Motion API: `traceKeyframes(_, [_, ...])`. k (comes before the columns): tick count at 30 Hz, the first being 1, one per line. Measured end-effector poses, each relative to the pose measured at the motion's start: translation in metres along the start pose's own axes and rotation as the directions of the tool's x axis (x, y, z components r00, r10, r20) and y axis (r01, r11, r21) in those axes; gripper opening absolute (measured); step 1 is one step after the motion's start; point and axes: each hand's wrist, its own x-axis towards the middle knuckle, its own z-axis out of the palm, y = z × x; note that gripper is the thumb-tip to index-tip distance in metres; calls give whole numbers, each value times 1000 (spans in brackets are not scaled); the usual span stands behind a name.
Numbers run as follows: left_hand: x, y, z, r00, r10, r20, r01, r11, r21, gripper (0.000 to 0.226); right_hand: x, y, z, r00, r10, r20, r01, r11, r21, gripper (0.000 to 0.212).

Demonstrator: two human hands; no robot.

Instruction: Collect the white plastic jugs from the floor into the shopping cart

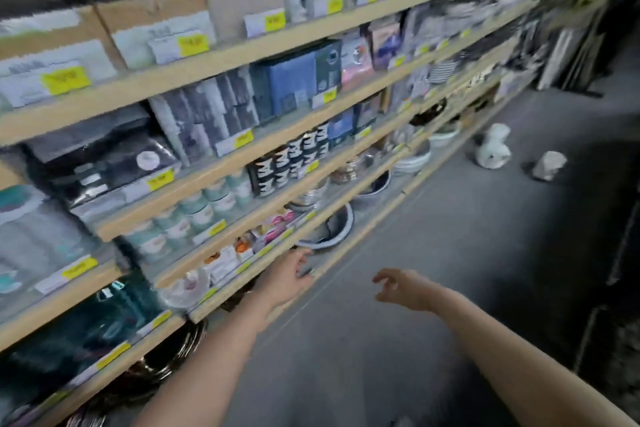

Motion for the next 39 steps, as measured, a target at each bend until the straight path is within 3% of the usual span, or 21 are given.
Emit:
traceKeyframes(6, [162,147,52,991,129,36,-127,990,-57,48,18,147,-140,973,120,-198,-76,974,213,49])
traceKeyframes(12, [299,223,94,964,204,170,-212,977,31,49,46,265,-237,930,265,-254,-144,900,413,50])
traceKeyframes(24, [662,383,142,906,306,292,-326,945,20,52,207,450,-453,870,407,-279,-246,848,469,52])
traceKeyframes(31, [818,495,163,874,370,315,-397,917,24,53,267,558,-582,845,438,-307,-257,836,485,55])
traceKeyframes(39, [999,591,243,907,341,248,-366,928,64,56,374,735,-723,879,330,-343,-205,913,353,64])
